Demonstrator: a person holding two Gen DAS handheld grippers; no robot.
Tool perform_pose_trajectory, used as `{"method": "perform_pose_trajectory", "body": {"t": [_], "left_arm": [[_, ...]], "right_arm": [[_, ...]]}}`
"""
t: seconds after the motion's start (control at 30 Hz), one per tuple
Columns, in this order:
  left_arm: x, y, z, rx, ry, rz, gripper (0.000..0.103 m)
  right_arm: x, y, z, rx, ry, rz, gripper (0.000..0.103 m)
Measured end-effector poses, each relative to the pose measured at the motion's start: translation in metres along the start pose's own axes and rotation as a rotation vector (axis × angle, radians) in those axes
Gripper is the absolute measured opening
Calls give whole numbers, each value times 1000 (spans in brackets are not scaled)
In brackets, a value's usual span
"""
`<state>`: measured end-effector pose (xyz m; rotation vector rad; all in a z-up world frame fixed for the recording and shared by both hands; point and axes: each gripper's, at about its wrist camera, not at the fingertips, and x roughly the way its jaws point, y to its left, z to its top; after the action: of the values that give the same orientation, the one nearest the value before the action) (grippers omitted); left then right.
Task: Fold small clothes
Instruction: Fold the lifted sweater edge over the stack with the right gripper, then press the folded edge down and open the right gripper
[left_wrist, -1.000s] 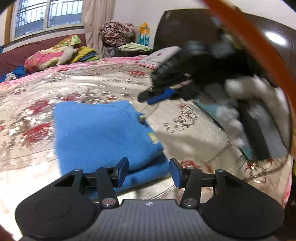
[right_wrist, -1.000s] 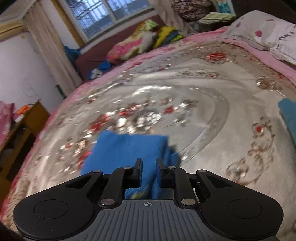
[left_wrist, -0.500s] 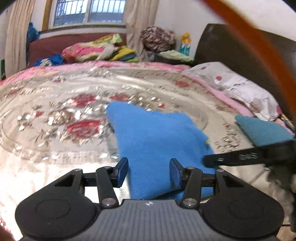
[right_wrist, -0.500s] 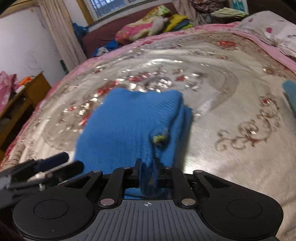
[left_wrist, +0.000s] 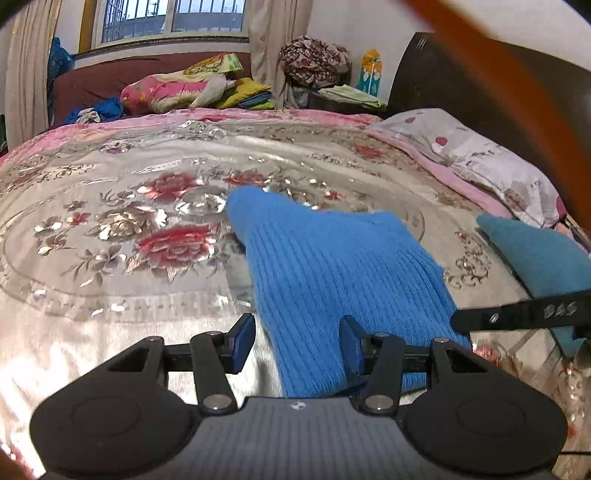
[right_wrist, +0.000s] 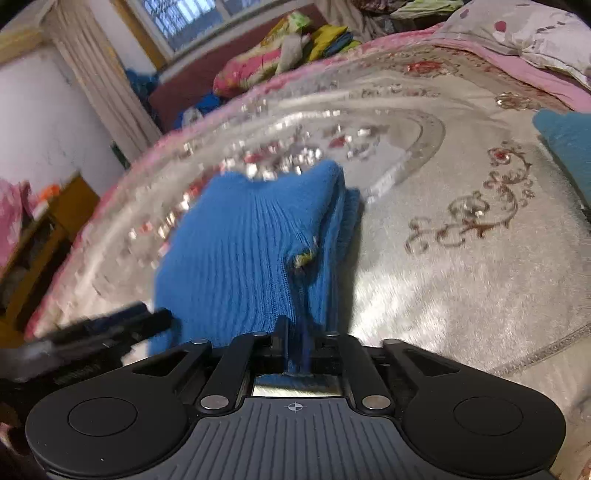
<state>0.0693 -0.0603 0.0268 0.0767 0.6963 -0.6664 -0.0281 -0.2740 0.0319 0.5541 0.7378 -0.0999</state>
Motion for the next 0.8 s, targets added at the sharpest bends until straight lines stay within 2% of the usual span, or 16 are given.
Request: {"method": "perform_pose_trajectory", "body": {"t": [0.07,0.1,0.13,0.2,0.3,0.37,0.47,0.57,0.67,0.73,0.77,0.8], "left_arm": [[2,3,5,-16,-10,-3,59],[3,5,7,-25,-16,-5,61],[5,7,10,-34,-21,-8,61],[11,12,15,-57,-19,-16,66],[21,19,18,-85,-2,-25,70],[27,25,17,-104,11,-39,73],[36,29,14,-118,30,-48,79],[47,32,11,-148,54,-77,83],[55,32,7,-187,72,-111,82],[53,28,5,-175,74,-136,78],[52,25,5,-169,82,-157,72],[48,21,3,-153,83,-155,72]], "right_arm": [[-8,3,8,15,-54,19,15],[-11,3,12,25,-79,21,20],[-11,3,16,39,-96,21,33],[-4,2,26,73,-113,29,46],[17,0,33,77,-105,-13,53],[35,-8,34,113,-76,-31,53],[54,-23,27,200,-19,30,54],[58,-30,24,227,-10,76,55],[61,-33,20,250,2,121,55],[61,-32,18,250,4,136,47],[61,-32,17,261,12,150,44],[61,-31,16,273,18,162,38]]}}
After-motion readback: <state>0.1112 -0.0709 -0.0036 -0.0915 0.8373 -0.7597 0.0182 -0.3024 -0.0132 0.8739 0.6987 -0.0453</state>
